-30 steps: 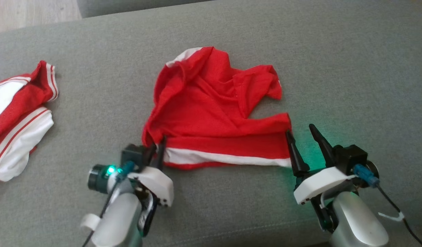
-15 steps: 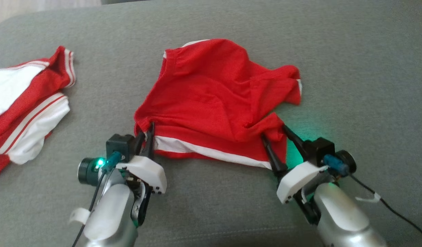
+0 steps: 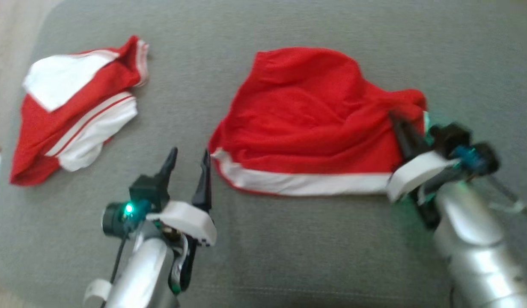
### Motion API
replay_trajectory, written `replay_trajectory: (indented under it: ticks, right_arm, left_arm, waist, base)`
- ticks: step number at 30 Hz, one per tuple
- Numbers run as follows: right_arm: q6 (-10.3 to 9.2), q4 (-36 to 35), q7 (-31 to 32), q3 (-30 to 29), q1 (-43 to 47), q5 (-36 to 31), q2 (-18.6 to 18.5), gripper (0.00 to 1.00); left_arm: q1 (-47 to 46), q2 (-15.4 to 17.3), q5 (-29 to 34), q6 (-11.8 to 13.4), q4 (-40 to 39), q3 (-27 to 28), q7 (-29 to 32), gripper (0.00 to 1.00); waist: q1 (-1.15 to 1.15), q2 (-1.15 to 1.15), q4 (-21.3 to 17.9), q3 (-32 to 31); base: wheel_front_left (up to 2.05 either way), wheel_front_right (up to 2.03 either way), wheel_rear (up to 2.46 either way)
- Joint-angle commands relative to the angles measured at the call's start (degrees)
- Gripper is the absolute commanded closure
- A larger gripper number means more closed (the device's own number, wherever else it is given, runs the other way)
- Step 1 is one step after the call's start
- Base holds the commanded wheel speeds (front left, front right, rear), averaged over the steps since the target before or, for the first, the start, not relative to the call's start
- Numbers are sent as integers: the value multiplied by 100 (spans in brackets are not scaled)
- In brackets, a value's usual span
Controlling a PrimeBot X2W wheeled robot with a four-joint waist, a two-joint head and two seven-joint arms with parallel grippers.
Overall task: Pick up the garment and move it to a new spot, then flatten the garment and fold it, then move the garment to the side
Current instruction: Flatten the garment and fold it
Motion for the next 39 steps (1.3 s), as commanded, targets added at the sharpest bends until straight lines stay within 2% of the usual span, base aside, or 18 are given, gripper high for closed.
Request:
replay_trajectory:
  ticks: [1,9,10,11,15,21,29,39]
  right_arm:
    - [36,-147,-37,4,-304,-68,-30,100]
    - [36,431,-37,-793,-1022,-896,-410,100]
    - [36,566,-37,-904,-1043,-995,-402,30]
    - [36,627,-37,-1058,-1052,-1045,-369,0]
    - [36,309,-37,-1577,-713,-1065,-87,0]
    - [36,-383,-37,-1692,371,-896,319,0]
    - [36,-1015,-37,-1322,1443,-625,465,0]
    - [36,-1231,-37,-874,1777,-56,473,0]
  left_arm:
    - [-84,63,-61,37,-199,134,-32,0]
    - [-17,63,-137,100,-267,-25,-32,0]
    - [-5,63,-139,109,-261,-28,-32,0]
    - [10,63,-134,123,-261,-21,-32,0]
    - [137,63,-48,165,-250,80,-32,0]
    - [490,63,160,190,-309,450,-32,0]
    - [1042,63,381,143,-411,880,-32,0]
    - [1418,63,382,88,-504,946,-32,0]
  waist:
    - [0,0,180,7]
    - [0,0,590,-22]
    - [0,0,596,-57]
    - [0,0,589,-104]
    - [0,0,417,-360]
    - [0,0,-75,-743]
    - [0,0,-538,-1128]
    - [0,0,-594,-1260]
  base:
    - [0,0,0]
    - [0,0,0]
    - [0,0,0]
    - [0,0,0]
    - [0,0,0]
    - [0,0,0]
    - [0,0,0]
    - [0,0,0]
